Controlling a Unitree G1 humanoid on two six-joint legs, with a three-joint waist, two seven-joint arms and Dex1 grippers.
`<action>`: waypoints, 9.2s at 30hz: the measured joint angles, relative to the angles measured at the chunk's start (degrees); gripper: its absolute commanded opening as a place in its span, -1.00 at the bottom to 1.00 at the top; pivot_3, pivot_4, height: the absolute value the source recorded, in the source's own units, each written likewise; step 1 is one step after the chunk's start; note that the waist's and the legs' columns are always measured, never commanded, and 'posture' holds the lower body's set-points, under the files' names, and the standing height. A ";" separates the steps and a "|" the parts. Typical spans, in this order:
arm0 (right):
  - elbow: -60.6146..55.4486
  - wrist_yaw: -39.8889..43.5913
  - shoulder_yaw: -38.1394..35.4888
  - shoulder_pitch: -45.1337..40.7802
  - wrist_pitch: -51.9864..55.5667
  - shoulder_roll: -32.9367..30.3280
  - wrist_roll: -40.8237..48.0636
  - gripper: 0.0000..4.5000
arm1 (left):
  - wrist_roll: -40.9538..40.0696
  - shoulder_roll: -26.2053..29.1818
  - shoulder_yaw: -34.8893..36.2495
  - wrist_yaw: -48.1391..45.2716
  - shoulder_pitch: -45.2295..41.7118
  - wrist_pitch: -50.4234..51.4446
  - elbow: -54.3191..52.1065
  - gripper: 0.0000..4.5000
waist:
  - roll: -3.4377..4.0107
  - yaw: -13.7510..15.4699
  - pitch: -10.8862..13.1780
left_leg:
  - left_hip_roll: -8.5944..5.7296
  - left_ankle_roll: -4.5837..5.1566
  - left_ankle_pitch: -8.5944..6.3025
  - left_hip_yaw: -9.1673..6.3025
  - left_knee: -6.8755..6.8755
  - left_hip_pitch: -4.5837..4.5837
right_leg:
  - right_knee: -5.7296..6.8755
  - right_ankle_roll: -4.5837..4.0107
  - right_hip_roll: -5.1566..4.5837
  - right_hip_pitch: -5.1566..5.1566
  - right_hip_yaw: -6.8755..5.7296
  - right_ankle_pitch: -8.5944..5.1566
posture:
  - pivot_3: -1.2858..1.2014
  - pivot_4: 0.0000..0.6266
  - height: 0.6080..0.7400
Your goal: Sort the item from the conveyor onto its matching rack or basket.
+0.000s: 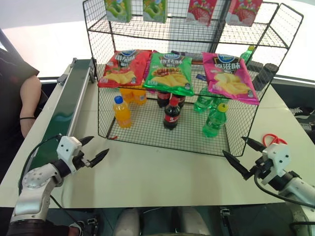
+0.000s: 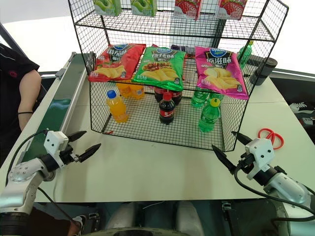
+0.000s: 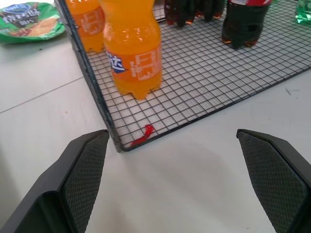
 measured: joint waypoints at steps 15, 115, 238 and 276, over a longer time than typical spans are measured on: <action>0.02 0.03 0.09 -1.51 0.44 -0.26 -0.04 0.99 | 0.31 -0.01 0.59 2.84 1.08 -0.51 -0.01 1.00 | 0.00 -0.01 0.00 | -0.02 -0.01 0.00 0.02 -0.04 -0.02 | -0.03 -0.02 -0.13 -0.02 -0.01 -0.01 | 0.03 -0.52 1.00; 0.80 -3.17 7.41 -8.70 1.26 0.81 -2.68 0.99 | -0.99 -3.77 0.21 7.06 1.62 4.70 -5.52 1.00 | 0.02 -0.07 0.01 | -0.07 -0.02 -0.01 0.04 -0.13 -0.07 | -0.10 -0.20 -0.27 -0.08 -0.02 -0.11 | 0.03 -0.52 1.00; -2.36 1.86 31.36 -21.83 6.15 8.63 -2.02 1.00 | -9.04 -5.83 4.08 14.68 -9.62 1.25 -8.47 0.20 | -0.56 -0.80 0.03 | -0.48 -0.06 -0.01 -0.02 -0.12 -0.77 | -0.22 -0.06 -0.75 -0.58 -0.18 -0.01 | 0.03 -0.52 1.00; -7.63 -2.64 30.72 -24.37 16.12 10.77 3.97 0.35 | -0.32 -15.09 -27.02 -13.46 -21.58 0.74 -3.56 0.20 | -0.36 -1.22 0.16 | -0.13 0.04 -0.01 -0.20 0.23 -0.76 | -0.07 0.23 0.30 -0.44 -0.20 0.13 | 0.03 -0.52 1.00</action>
